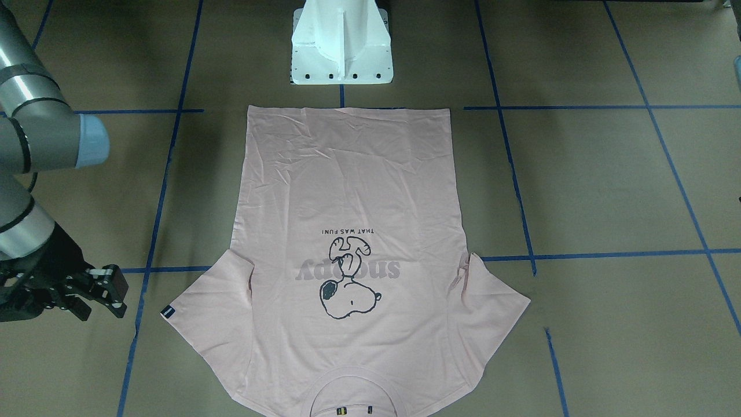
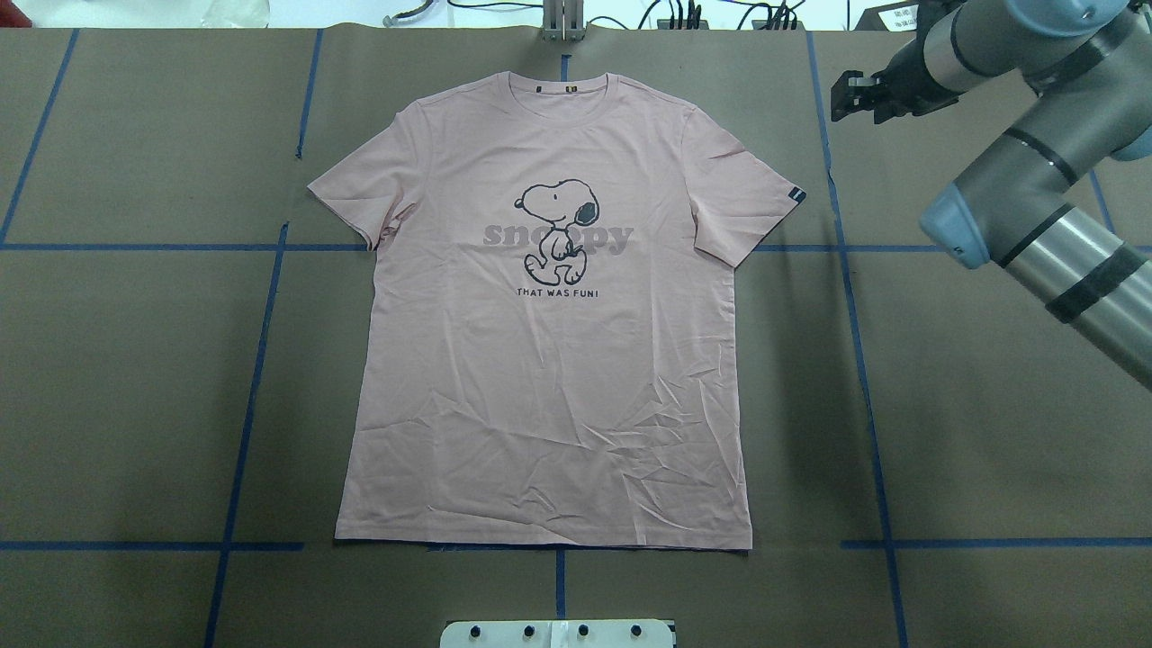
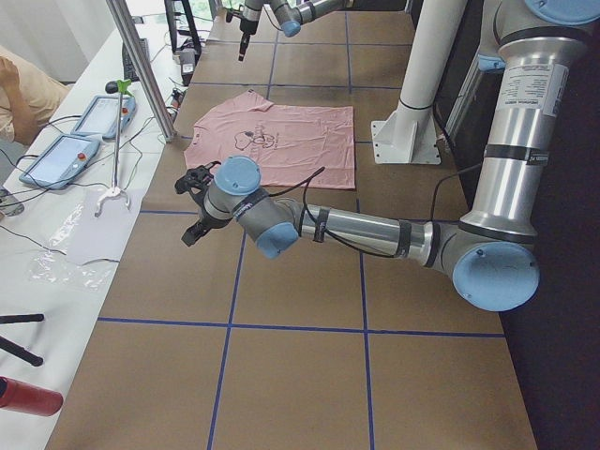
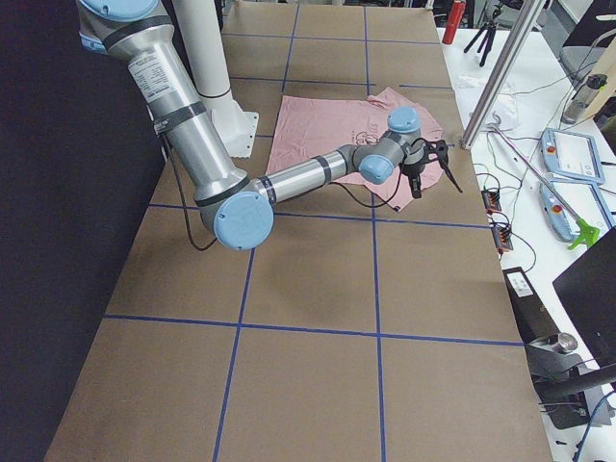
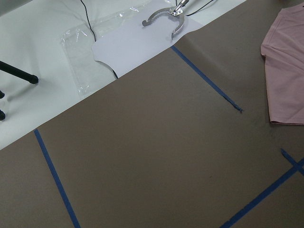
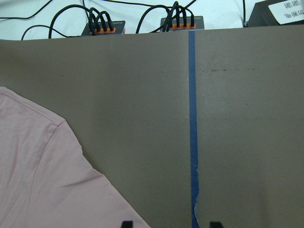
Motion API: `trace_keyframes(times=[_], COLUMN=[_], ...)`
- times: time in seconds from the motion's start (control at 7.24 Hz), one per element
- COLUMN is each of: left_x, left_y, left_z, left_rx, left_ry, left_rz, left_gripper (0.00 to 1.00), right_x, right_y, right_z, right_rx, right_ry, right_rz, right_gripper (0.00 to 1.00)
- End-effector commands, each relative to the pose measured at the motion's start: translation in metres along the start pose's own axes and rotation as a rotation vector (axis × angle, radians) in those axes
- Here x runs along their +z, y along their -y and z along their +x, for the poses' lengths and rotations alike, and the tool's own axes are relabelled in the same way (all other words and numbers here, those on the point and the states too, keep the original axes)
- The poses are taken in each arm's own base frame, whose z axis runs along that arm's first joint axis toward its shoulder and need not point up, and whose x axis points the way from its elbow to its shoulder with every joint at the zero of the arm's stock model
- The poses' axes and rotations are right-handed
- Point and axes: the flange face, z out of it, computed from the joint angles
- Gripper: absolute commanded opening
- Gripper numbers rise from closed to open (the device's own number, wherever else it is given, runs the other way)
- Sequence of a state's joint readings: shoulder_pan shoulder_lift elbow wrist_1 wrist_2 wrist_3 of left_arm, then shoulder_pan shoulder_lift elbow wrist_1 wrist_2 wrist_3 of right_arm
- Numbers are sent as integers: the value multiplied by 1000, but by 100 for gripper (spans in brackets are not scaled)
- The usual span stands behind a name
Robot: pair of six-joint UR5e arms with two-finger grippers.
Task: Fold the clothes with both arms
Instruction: 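Move the right gripper toward the shirt's sleeve nearest it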
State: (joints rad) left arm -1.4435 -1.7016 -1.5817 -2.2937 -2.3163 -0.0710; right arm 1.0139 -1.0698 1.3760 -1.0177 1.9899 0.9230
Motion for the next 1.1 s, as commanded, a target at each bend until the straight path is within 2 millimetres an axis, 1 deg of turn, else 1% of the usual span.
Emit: trace_keyframes(times=[0.0,0.14,0.28,0.41,0.55,0.69,0.83,0.97], left_x=[0,0,0,0,0,0,0,0], left_y=[0,-1,0,0,-1,0,-1,-1], left_z=[0,0,0,0,0,0,0,0], left_rx=[1,0,1,1,0,1,0,0], left_ry=[0,0,-2,0,0,-2,-2,-2], left_rz=[0,-1,0,0,-1,0,-1,-1], left_gripper=[100,100,100,100,100,100,100,100], right_x=[43,54,65,68,71,78,83,94], right_y=[-38,-51,-59,-62,-63,-64,-65,-67], right_z=[-31,-41,-43,-43,-42,-37,-37,-30], right_rx=[3,0,5,5,6,8,3,2], right_ry=[-32,-51,-64,-69,-77,-99,-93,-93], right_rz=[22,38,32,33,34,37,42,54], right_gripper=[62,62,62,61,60,58,58,57])
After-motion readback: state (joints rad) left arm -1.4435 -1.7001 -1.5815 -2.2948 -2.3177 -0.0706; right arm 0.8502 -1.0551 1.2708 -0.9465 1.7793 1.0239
